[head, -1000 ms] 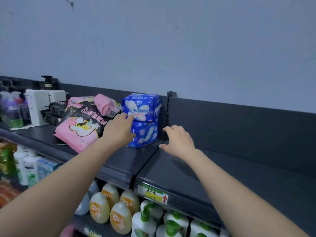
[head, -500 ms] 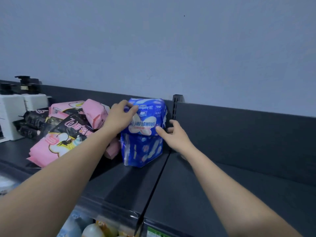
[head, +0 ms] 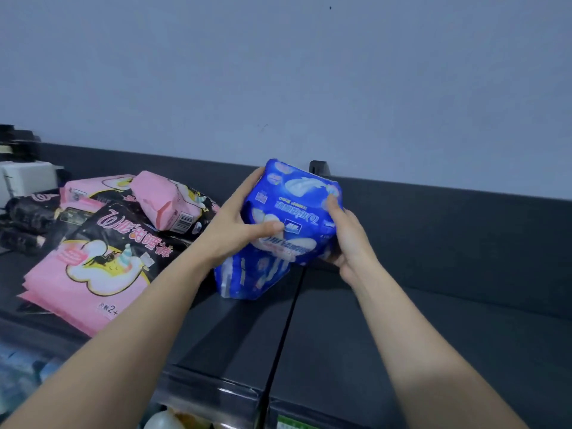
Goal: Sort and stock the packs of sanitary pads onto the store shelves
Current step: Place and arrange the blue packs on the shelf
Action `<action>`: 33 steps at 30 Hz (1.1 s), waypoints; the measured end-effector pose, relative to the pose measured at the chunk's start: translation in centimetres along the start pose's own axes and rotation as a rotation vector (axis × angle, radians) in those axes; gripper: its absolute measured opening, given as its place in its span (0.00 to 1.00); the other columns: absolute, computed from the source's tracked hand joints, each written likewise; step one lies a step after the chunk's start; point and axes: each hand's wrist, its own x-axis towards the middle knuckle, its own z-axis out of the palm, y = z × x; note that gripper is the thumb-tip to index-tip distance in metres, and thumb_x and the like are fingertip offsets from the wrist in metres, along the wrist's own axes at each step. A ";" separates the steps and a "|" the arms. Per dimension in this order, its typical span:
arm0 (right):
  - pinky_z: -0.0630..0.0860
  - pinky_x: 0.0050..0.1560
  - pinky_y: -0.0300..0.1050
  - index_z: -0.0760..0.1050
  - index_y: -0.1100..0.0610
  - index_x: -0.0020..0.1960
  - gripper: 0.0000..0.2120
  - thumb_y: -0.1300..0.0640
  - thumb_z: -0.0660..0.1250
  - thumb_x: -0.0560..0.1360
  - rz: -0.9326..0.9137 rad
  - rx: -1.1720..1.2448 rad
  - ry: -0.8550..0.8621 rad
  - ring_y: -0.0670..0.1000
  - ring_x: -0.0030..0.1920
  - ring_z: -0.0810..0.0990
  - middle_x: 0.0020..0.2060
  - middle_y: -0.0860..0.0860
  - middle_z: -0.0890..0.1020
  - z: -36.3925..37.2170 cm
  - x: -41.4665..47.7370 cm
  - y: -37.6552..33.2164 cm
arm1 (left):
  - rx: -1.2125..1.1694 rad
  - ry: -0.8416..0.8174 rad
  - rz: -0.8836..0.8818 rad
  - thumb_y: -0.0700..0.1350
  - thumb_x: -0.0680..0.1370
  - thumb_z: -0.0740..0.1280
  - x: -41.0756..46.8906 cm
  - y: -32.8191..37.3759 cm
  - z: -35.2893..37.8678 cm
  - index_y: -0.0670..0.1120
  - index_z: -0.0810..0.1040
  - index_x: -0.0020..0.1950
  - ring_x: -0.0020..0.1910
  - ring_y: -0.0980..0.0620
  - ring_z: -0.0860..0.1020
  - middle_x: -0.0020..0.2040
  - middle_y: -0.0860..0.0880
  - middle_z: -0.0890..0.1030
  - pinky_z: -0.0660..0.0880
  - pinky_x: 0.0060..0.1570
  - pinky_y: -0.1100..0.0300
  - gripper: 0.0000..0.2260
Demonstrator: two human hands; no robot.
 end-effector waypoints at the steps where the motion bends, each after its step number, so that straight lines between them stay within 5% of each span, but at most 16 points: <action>1: 0.80 0.38 0.45 0.75 0.48 0.61 0.29 0.29 0.61 0.71 0.014 -0.042 0.007 0.48 0.46 0.85 0.50 0.46 0.85 -0.6 -0.2 -0.3 | 0.036 0.031 -0.009 0.46 0.68 0.77 0.0 0.1 0.5 0.56 0.64 0.75 0.62 0.58 0.77 0.66 0.57 0.76 0.74 0.62 0.57 0.38; 3: 0.79 0.45 0.46 0.79 0.48 0.58 0.37 0.22 0.56 0.66 -0.011 -0.116 -0.008 0.49 0.49 0.85 0.49 0.45 0.86 -1.8 -0.9 -0.6 | 0.085 0.196 -0.018 0.55 0.71 0.74 0.3 0.0 1.5 0.58 0.71 0.69 0.59 0.57 0.78 0.62 0.56 0.79 0.74 0.64 0.51 0.27; 6: 0.76 0.57 0.43 0.79 0.51 0.55 0.36 0.24 0.63 0.62 -0.169 -0.229 -0.016 0.43 0.53 0.82 0.51 0.46 0.84 -3.4 -2.4 -0.7 | 0.001 0.373 -0.080 0.61 0.74 0.68 0.7 0.4 3.1 0.55 0.81 0.49 0.49 0.53 0.83 0.47 0.55 0.85 0.78 0.56 0.46 0.12; 8: 0.74 0.62 0.39 0.77 0.50 0.57 0.31 0.32 0.72 0.61 -0.299 -0.348 -0.045 0.36 0.58 0.77 0.59 0.48 0.78 -4.2 -3.3 0.0 | -0.019 0.352 -0.246 0.62 0.75 0.66 1.2 0.9 3.6 0.52 0.81 0.44 0.43 0.49 0.82 0.43 0.53 0.85 0.79 0.45 0.51 0.14; 10: 0.75 0.63 0.48 0.72 0.46 0.64 0.39 0.39 0.80 0.57 -0.371 -0.413 -0.109 0.45 0.64 0.75 0.66 0.50 0.74 -5.2 -3.2 1.2 | -0.037 0.259 -0.434 0.62 0.75 0.65 1.6 0.8 3.6 0.50 0.79 0.43 0.40 0.48 0.78 0.42 0.50 0.83 0.71 0.40 0.54 0.16; 14: 0.78 0.58 0.49 0.69 0.37 0.65 0.42 0.50 0.83 0.54 -0.374 -0.429 -0.134 0.47 0.58 0.81 0.59 0.44 0.81 -6.6 -3.5 2.7 | -0.033 0.145 -0.572 0.68 0.75 0.60 1.5 0.0 3.6 0.47 0.76 0.45 0.36 0.46 0.72 0.39 0.44 0.74 0.65 0.35 0.56 0.24; 17: 0.81 0.53 0.54 0.73 0.40 0.54 0.32 0.50 0.82 0.55 -0.257 -0.481 0.013 0.46 0.50 0.84 0.50 0.41 0.84 -7.2 -3.6 3.9 | 0.084 0.156 -0.589 0.69 0.77 0.54 1.1 -0.1 4.3 0.46 0.73 0.43 0.31 0.47 0.71 0.38 0.45 0.73 0.69 0.32 0.59 0.26; 22: 0.82 0.47 0.56 0.71 0.40 0.45 0.27 0.41 0.79 0.50 -0.146 -0.522 0.118 0.48 0.45 0.85 0.46 0.44 0.84 -7.7 -3.4 5.0 | 0.418 0.157 -0.385 0.63 0.79 0.57 0.0 -1.6 5.0 0.50 0.80 0.49 0.37 0.45 0.81 0.44 0.46 0.81 0.79 0.45 0.49 0.20; 26: 0.79 0.55 0.54 0.61 0.28 0.64 0.40 0.43 0.78 0.59 -0.189 -0.632 0.067 0.48 0.57 0.80 0.60 0.44 0.77 -7.3 -3.8 4.9 | 0.840 0.439 -0.023 0.54 0.79 0.63 0.1 -2.1 3.6 0.50 0.77 0.64 0.61 0.48 0.71 0.61 0.48 0.73 0.67 0.58 0.52 0.16; 30: 0.80 0.53 0.52 0.67 0.35 0.64 0.31 0.49 0.77 0.67 -0.240 -0.734 0.075 0.47 0.55 0.79 0.57 0.45 0.75 -7.3 -4.2 4.7 | 1.016 0.179 -0.377 0.63 0.74 0.66 0.3 -3.8 1.8 0.52 0.66 0.72 0.72 0.44 0.59 0.73 0.46 0.63 0.62 0.66 0.44 0.30; 33: 0.80 0.52 0.52 0.67 0.40 0.56 0.27 0.47 0.79 0.63 -0.256 -0.766 0.133 0.47 0.53 0.79 0.54 0.43 0.77 -7.2 -4.5 4.6 | 0.910 0.229 -0.323 0.57 0.69 0.74 -0.4 -5.1 1.6 0.48 0.69 0.65 0.70 0.41 0.59 0.70 0.42 0.64 0.62 0.67 0.48 0.30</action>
